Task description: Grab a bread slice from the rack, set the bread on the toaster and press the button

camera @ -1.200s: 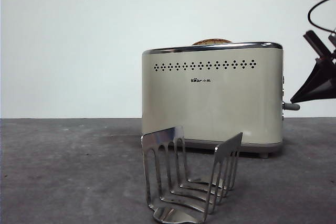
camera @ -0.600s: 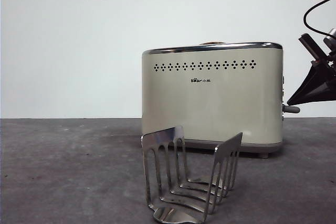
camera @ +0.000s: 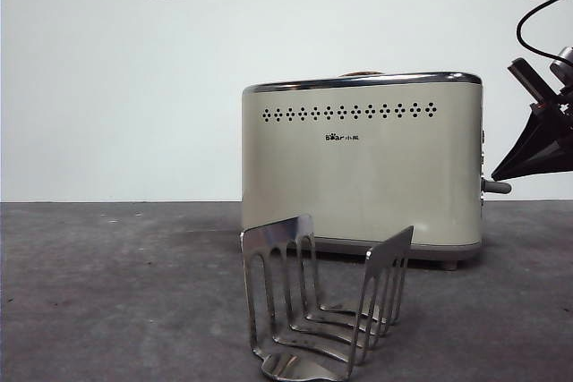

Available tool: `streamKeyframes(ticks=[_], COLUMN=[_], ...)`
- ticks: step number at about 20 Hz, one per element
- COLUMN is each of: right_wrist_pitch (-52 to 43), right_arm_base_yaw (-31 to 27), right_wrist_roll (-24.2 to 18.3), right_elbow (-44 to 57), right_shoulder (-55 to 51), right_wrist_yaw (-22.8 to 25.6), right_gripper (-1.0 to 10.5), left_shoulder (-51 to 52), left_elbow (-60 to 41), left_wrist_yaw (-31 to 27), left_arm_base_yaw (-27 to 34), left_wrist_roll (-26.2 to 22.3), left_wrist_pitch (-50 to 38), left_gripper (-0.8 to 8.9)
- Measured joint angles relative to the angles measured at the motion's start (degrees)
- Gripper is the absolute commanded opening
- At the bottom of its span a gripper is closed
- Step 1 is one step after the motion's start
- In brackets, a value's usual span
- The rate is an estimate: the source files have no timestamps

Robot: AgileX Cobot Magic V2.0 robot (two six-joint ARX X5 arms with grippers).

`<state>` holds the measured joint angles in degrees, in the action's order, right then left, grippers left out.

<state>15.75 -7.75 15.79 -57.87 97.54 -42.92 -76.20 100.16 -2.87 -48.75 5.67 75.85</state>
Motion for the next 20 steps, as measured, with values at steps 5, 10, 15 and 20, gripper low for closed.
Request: streamKeyframes(ticks=[5,10,15,20], right_wrist_pitch=[-0.3,2.1,3.8,8.3], right_arm_base_yaw=[0.0,0.2,0.2,0.2], right_wrist_roll=[0.3,0.5,0.5,0.5], right_elbow=[-0.3,-0.5,-0.5,-4.2], right_shoulder=[0.4,-2.0,-7.0,-10.4], right_wrist_yaw=[-2.3,-0.2,0.5,0.7], right_gripper=[-0.1,-0.1,-0.1,-0.1], left_shoulder=[0.0,0.0,0.0,0.1], left_elbow=[0.0,0.0,0.0,0.0], left_wrist_yaw=[0.0,0.0,0.0,0.0], left_arm_base_yaw=[0.0,0.0,0.0,0.0], left_wrist_roll=[0.0,0.0,0.0,-0.1], left_wrist_pitch=[0.0,0.0,0.0,0.0], left_gripper=[-0.08,-0.08,-0.08,-0.08])
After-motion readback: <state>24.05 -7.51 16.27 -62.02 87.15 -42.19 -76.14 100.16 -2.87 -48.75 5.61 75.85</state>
